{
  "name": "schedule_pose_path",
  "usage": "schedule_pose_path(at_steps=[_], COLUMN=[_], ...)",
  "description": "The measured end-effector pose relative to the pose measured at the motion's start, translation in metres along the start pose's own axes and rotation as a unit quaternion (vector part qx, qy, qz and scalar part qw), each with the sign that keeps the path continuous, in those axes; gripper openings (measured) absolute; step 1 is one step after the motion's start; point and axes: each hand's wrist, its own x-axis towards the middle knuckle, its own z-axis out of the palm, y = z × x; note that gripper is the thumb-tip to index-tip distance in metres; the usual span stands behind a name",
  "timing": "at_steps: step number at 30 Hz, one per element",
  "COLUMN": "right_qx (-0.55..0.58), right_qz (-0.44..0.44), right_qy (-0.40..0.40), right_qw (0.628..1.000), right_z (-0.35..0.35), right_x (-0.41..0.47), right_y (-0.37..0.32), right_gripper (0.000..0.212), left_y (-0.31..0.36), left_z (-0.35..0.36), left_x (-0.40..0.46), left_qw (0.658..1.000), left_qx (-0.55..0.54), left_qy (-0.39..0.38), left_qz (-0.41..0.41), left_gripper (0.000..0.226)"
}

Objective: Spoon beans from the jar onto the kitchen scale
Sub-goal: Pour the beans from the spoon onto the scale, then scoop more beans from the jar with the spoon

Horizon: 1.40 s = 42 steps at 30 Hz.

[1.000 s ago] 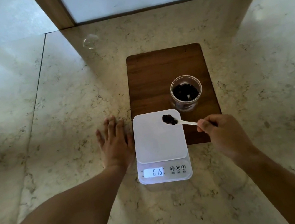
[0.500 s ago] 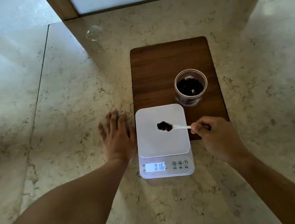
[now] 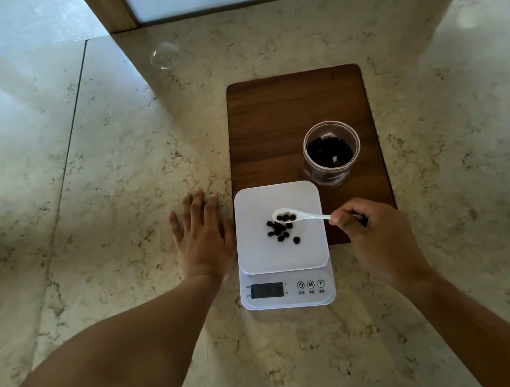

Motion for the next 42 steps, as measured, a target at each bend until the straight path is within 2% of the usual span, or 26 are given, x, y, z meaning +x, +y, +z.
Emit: schedule_pose_path(at_steps=[9, 15, 24, 27, 35, 39, 42], right_qx=[-0.009, -0.026, -0.025, -0.071, -0.230, -0.241, -0.236], right_qz=[-0.071, -0.083, -0.054, -0.048, -0.102, -0.121, -0.129], right_qy=[0.030, 0.058, 0.222, 0.215, 0.167, 0.125, 0.136], right_qw=[0.997, 0.994, 0.973, 0.973, 0.953, 0.955, 0.953], right_z=[0.002, 0.001, -0.030, -0.035, -0.032, -0.030, -0.036], right_x=[-0.005, -0.006, 0.023, 0.036, 0.059, 0.056, 0.057], right_y=[-0.004, -0.007, -0.018, -0.018, -0.028, -0.030, -0.034], right_gripper=[0.017, 0.017, 0.019, 0.022, 0.017, 0.015, 0.016], left_y=[0.002, 0.002, 0.002, 0.000, -0.004, -0.002, -0.002], left_z=[-0.003, -0.004, -0.005, -0.003, 0.002, 0.002, 0.000], left_x=[-0.001, -0.001, -0.001, -0.001, -0.001, -0.001, 0.000], left_qw=[1.000, 1.000, 1.000, 1.000, 1.000, 1.000, 1.000], left_qx=[0.001, 0.002, -0.004, -0.007, -0.006, -0.007, -0.006], left_qy=[-0.004, -0.007, -0.001, 0.006, 0.010, 0.008, 0.005], left_qz=[-0.002, 0.002, 0.003, 0.007, 0.014, 0.014, 0.014], left_gripper=[0.058, 0.059, 0.058, 0.058, 0.055, 0.056, 0.056])
